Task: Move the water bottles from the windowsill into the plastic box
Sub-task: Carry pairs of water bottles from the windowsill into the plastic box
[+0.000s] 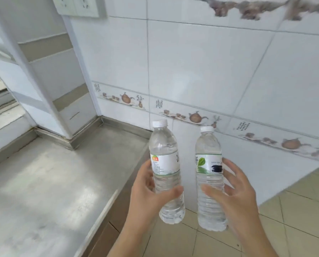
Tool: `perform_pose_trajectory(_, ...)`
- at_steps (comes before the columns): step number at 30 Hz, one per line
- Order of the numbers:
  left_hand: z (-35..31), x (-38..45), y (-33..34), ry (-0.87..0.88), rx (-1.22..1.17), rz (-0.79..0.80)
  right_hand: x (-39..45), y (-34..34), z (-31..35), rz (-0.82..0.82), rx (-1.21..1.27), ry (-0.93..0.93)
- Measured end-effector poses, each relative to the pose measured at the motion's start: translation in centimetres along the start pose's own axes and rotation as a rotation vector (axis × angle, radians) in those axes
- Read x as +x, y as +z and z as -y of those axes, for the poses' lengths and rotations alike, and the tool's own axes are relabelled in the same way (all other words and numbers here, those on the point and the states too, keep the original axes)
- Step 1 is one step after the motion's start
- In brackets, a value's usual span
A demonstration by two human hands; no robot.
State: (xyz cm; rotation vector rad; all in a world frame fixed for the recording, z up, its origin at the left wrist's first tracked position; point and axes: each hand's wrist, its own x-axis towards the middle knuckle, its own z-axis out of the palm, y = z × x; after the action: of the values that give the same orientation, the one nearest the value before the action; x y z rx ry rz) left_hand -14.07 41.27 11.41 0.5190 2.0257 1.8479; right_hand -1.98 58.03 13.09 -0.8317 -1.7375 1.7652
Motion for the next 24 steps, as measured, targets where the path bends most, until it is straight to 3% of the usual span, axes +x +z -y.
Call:
perform_pose_trajectory(10,-3.1,-3.7,18.7,0.008,0.023,0.331,-5.2,-19.4,0.2,-0.371,0.054,-0.035)
perform_pose_trajectory(24,-6.1,-4.5,43.1,0.037,0.061,0.843,-7.1,-38.3,0.0,-0.840,0.034,-0.068)
